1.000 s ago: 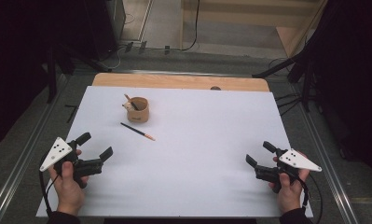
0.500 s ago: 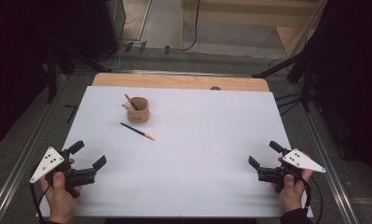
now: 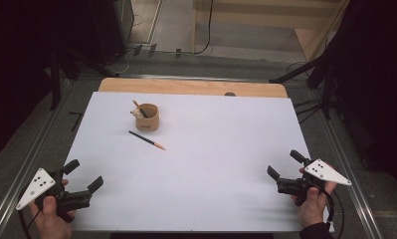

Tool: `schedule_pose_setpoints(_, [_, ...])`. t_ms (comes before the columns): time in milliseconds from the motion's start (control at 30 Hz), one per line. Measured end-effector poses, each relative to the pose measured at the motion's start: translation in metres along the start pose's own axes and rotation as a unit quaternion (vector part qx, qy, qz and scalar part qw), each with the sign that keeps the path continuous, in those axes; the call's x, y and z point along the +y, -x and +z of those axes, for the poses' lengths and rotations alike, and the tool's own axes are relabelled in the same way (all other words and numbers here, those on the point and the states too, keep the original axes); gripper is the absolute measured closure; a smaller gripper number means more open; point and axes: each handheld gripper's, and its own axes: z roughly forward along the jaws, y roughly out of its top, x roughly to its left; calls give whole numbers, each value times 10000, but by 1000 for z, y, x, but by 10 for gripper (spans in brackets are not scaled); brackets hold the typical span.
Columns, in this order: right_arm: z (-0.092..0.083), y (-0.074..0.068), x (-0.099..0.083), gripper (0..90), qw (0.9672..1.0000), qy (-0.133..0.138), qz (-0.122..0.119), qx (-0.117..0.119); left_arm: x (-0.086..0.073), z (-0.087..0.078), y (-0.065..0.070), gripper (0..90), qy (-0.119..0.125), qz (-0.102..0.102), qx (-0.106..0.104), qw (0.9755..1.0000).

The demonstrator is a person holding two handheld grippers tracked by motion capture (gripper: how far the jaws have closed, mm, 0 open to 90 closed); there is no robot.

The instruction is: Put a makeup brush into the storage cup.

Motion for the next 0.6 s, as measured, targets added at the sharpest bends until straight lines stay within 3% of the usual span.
schedule_pose_setpoints(133, [0, -1, 0, 0, 10000, -9, -11, 11, 3, 0, 2, 0, 77, -121, -20, 9999])
schedule_pose_setpoints(600, [0, 0, -2, 0, 10000, -40, 3, 41, 16, 40, 21, 0, -88, 75, -470, 9988])
